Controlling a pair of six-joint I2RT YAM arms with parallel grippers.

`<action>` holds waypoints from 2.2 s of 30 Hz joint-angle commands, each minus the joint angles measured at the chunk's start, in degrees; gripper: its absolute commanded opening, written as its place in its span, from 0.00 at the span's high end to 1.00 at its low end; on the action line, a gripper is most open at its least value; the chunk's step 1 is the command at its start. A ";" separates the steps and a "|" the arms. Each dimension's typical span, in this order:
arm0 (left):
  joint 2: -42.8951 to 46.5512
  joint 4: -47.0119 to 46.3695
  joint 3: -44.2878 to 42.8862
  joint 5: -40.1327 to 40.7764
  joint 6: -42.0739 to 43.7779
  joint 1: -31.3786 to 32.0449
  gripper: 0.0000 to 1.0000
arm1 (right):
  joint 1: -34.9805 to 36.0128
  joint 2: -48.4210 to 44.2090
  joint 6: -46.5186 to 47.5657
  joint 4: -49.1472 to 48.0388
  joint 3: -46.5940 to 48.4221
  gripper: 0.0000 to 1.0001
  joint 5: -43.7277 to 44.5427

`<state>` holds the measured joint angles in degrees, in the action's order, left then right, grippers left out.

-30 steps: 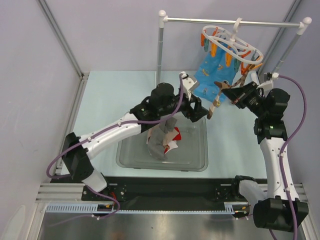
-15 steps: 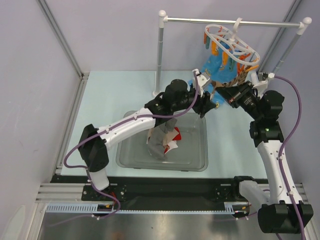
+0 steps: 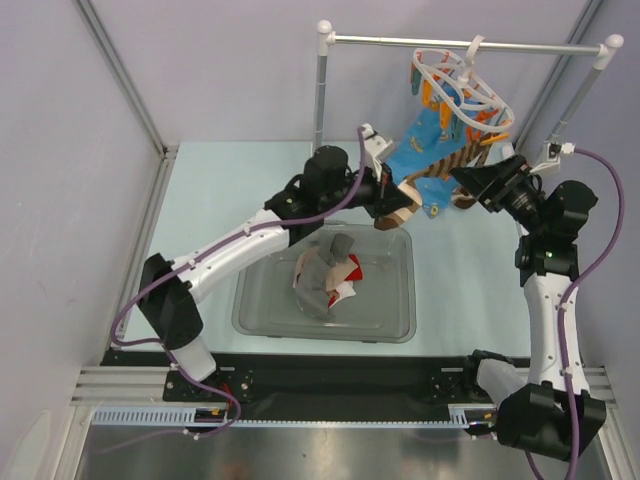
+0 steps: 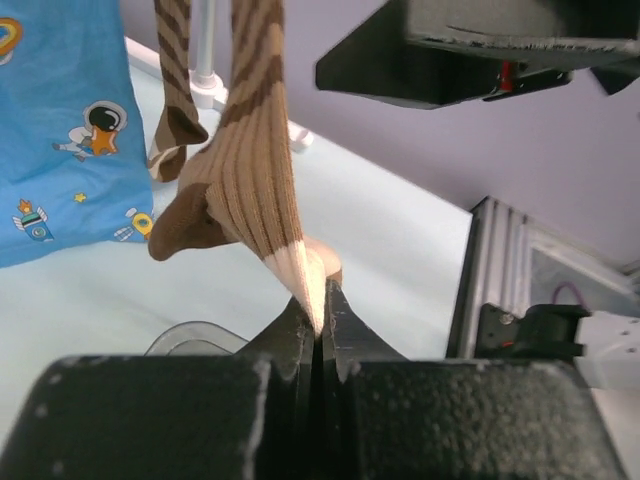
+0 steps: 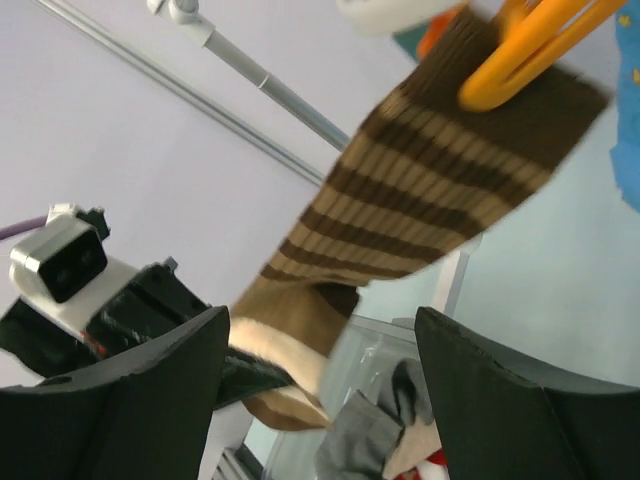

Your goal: Remove the socks clipped to the hanger

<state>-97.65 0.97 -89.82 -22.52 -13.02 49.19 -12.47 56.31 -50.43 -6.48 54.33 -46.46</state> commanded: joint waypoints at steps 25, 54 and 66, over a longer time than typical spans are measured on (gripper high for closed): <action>1.14 0.26 2.19 -12.02 -14.23 -8.41 1.00 | -14.69 7.94 0.92 -2.63 8.06 0.20 -1.82; -5.88 3.86 -4.57 20.16 5.28 9.43 1.00 | -2.30 6.17 12.29 25.47 21.88 0.28 26.59; -5.28 4.12 -4.75 12.87 2.65 9.87 1.00 | -8.70 8.90 12.74 1.50 15.03 0.21 1.40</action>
<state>-104.95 6.59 -92.40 -5.63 -9.19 58.76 -18.04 65.14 -37.41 9.04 71.46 -33.10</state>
